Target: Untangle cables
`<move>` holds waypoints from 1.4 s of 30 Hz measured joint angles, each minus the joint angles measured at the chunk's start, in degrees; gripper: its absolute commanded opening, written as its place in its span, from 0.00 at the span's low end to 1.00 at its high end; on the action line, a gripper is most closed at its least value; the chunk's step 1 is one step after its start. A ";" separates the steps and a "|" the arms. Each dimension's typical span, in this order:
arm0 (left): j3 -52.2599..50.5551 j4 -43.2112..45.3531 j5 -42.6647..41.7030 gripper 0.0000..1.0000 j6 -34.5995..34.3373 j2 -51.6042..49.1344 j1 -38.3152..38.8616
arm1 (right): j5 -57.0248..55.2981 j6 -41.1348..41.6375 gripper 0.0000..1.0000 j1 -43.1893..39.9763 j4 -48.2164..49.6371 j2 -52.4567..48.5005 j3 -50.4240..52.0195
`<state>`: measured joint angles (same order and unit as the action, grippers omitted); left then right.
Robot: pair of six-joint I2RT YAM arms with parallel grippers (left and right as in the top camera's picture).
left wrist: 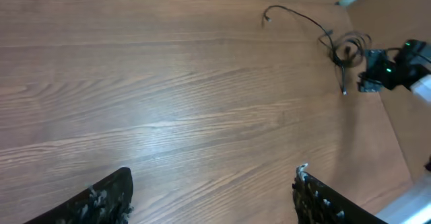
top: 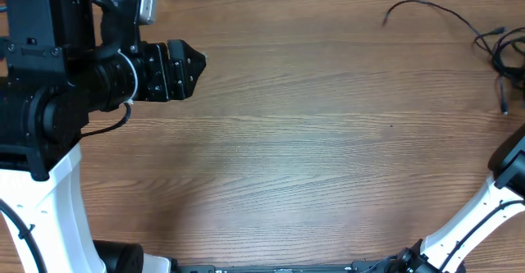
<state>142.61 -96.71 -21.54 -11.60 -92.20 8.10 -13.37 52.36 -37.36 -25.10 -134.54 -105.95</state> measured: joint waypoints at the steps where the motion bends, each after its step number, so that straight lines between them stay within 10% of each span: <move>1: 0.00 0.00 -0.02 0.80 0.00 0.00 0.52 | 0.50 0.63 0.99 0.02 0.22 -0.59 0.00; 4: 0.00 0.00 -0.17 0.82 0.00 0.00 1.64 | 2.29 0.79 0.61 0.61 2.23 -2.49 0.00; 6: 0.00 0.00 -0.35 0.82 0.00 0.00 1.70 | 4.13 -1.40 0.04 1.20 4.11 -3.67 0.00; 26: 0.00 0.00 -0.37 0.87 0.22 0.00 2.05 | 27.93 -25.81 0.04 21.27 1.88 -4.63 0.00; 28: 0.00 0.00 -0.37 0.88 0.70 0.00 2.05 | 27.10 -28.33 1.00 23.82 0.55 -4.63 0.00; 42: 0.00 0.00 -0.37 0.97 1.33 0.00 2.05 | 19.10 -38.40 1.00 19.45 0.44 7.37 0.17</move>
<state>142.61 -96.71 -21.91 -10.26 -92.20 10.15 5.74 13.96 -17.91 -24.67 -127.17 -105.78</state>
